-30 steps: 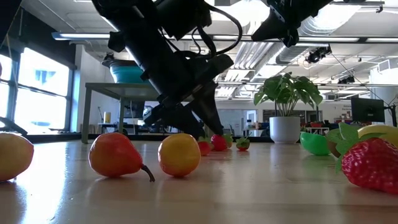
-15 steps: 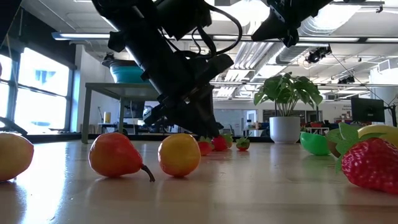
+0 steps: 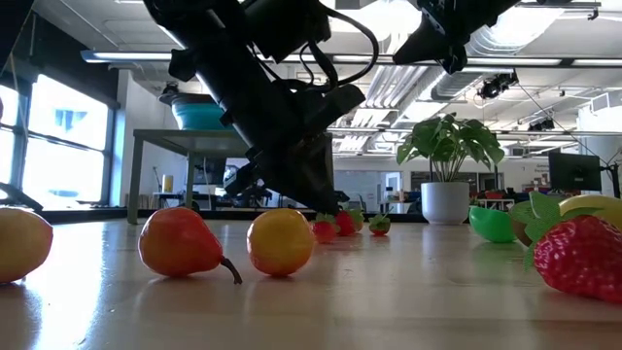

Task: Pick & Place Fruit
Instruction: Put the strawberry into the strainer bowl on the shelf

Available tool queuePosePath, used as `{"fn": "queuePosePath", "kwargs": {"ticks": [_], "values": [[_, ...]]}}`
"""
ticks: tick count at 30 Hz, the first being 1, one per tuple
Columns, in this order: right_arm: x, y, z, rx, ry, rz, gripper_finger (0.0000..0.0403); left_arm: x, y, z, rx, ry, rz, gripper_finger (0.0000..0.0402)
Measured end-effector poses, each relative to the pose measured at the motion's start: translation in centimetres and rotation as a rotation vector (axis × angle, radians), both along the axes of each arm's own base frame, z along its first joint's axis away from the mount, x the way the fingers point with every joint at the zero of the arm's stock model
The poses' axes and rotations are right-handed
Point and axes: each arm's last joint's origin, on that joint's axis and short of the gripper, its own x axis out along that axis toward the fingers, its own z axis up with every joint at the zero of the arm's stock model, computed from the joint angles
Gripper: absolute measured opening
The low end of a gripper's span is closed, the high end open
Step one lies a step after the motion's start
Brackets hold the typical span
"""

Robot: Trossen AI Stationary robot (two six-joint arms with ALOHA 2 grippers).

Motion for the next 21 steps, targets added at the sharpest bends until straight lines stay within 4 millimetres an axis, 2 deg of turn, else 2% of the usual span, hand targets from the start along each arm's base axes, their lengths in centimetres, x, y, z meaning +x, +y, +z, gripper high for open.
{"fn": "queuePosePath", "kwargs": {"ticks": [5,9,14,21], "values": [[0.0,0.0,0.0,-0.004,0.000,0.002,0.0002,0.2,0.0,0.3,-0.010,-0.009,-0.002,0.0001],[0.1,0.0,0.1,-0.009,-0.009,0.004,0.0002,0.9,-0.2,1.7,-0.010,-0.041,-0.012,0.0001],[0.1,0.0,0.1,-0.002,-0.009,0.018,0.0002,1.7,-0.2,4.2,0.041,0.035,-0.027,0.0000],[0.1,0.1,0.1,-0.012,-0.004,0.056,0.0002,2.0,-0.2,9.3,0.110,0.165,-0.018,0.0000]]}}
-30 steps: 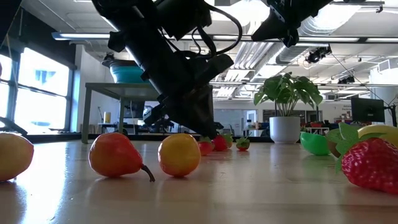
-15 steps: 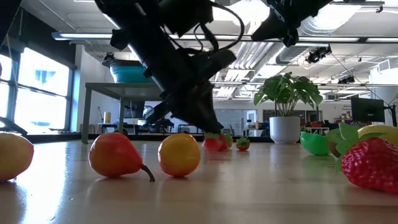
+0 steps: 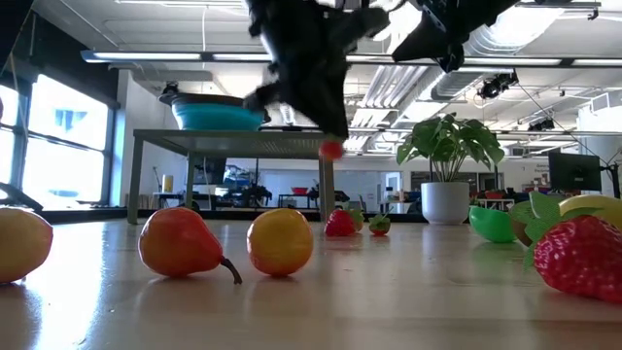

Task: Pick & Place Fruit
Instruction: Put the strawberry into the strainer bowl on the shelf

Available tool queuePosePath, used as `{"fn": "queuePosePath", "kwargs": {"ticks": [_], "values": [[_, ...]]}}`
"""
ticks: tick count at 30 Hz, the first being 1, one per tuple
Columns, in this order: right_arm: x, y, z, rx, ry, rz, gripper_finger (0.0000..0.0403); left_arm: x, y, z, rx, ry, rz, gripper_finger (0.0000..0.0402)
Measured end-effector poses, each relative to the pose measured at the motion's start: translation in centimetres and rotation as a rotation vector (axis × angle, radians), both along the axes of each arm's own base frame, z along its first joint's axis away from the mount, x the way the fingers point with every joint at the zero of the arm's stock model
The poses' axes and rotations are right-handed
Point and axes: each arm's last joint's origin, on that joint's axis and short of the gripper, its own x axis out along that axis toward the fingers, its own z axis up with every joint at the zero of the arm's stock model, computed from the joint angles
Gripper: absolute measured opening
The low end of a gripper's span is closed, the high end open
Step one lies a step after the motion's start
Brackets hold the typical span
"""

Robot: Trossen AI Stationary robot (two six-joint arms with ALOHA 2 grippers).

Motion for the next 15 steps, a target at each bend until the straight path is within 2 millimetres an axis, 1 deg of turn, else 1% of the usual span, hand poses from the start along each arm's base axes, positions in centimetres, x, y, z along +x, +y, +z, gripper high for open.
{"fn": "queuePosePath", "kwargs": {"ticks": [7,12,15], "values": [[0.1,0.4,0.0,-0.005,-0.004,0.157,0.0003,-0.9,0.7,5.8,0.117,0.097,0.023,0.0000],[0.0,0.4,-0.1,-0.019,0.012,0.174,0.0003,-1.9,2.4,9.5,0.168,0.143,0.057,0.0000],[-0.1,0.4,-0.2,-0.056,0.028,0.186,0.0003,-2.5,3.6,11.3,0.200,0.167,0.064,0.0000]]}}
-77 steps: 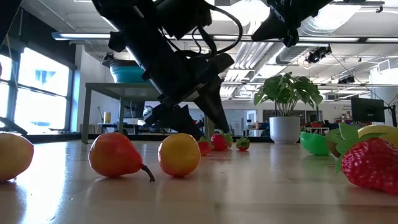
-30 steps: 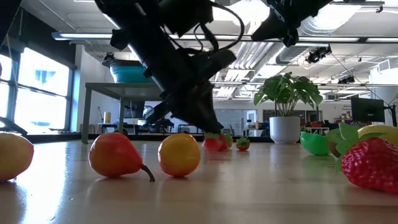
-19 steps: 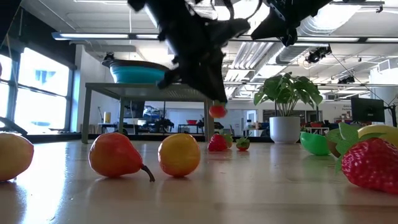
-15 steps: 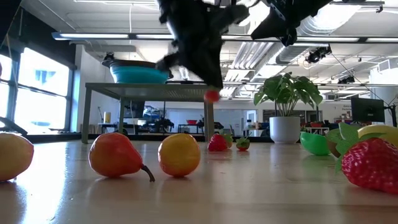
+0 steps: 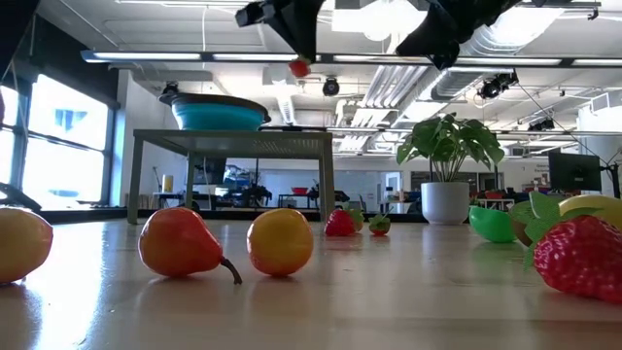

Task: Pick & Place Fruit
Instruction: Put the strawberry into the strainer bowl on the shelf

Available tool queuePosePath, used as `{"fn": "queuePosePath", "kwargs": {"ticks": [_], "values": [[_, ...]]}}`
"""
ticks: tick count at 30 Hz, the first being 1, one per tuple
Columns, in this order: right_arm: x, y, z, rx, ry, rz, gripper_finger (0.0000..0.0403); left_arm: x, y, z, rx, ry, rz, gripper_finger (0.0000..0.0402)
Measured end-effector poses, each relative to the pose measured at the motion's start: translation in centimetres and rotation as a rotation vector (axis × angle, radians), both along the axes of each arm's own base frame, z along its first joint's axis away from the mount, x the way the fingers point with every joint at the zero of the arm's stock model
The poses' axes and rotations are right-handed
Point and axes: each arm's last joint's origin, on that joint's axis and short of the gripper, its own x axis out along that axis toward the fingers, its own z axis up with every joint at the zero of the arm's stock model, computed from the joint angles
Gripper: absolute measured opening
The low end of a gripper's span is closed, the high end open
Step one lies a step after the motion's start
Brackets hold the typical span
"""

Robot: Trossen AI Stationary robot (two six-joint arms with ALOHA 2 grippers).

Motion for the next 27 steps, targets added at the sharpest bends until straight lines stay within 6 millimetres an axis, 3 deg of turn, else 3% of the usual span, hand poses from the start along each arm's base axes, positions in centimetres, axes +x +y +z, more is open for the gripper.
{"fn": "queuePosePath", "kwargs": {"ticks": [5,15,27], "values": [[0.0,0.0,0.0,-0.006,0.003,0.004,0.0003,-1.0,2.0,2.2,0.031,0.030,0.009,0.0000],[0.0,0.0,0.0,-0.010,0.003,0.006,0.0002,-2.9,6.9,4.7,0.065,0.100,0.056,0.0000],[-0.1,-0.4,0.0,-0.094,0.018,-0.103,0.0002,-6.1,15.9,6.4,0.121,0.152,0.204,0.0000]]}}
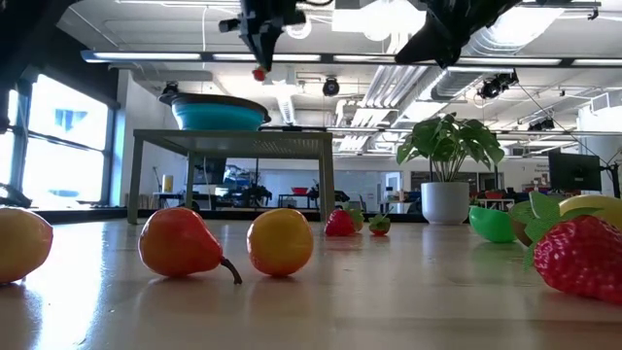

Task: Pick & Place Fruit
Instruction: Put the strawberry into the strainer bowl on the shelf

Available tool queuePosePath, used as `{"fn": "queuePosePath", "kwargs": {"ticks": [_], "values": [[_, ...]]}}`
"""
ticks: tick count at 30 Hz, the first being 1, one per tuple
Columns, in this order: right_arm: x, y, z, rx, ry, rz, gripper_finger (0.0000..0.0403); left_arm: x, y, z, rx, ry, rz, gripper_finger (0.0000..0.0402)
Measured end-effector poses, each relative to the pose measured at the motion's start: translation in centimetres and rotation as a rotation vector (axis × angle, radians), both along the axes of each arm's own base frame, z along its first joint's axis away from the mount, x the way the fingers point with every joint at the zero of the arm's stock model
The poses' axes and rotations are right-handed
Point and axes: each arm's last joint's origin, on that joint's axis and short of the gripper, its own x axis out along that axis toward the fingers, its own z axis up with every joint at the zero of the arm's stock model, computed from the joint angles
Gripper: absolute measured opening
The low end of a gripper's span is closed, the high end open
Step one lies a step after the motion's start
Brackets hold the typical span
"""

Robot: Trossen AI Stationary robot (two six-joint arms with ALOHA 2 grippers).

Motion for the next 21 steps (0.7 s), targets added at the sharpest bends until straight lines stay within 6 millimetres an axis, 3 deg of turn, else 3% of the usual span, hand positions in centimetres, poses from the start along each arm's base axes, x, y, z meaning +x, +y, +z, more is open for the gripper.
{"fn": "queuePosePath", "kwargs": {"ticks": [12,16,21], "values": [[-0.1,-0.5,0.1,-0.088,0.014,-0.169,0.0002,-4.4,8.6,0.3,0.015,-0.027,0.182,0.0000],[-0.2,-0.6,0.1,-0.108,0.017,-0.206,0.0002,-4.5,9.9,-0.2,0.011,-0.071,0.180,0.0000],[-0.2,-0.7,0.1,-0.118,0.019,-0.226,0.0002,-3.9,10.3,-2.4,-0.037,-0.015,0.179,0.0000]]}}
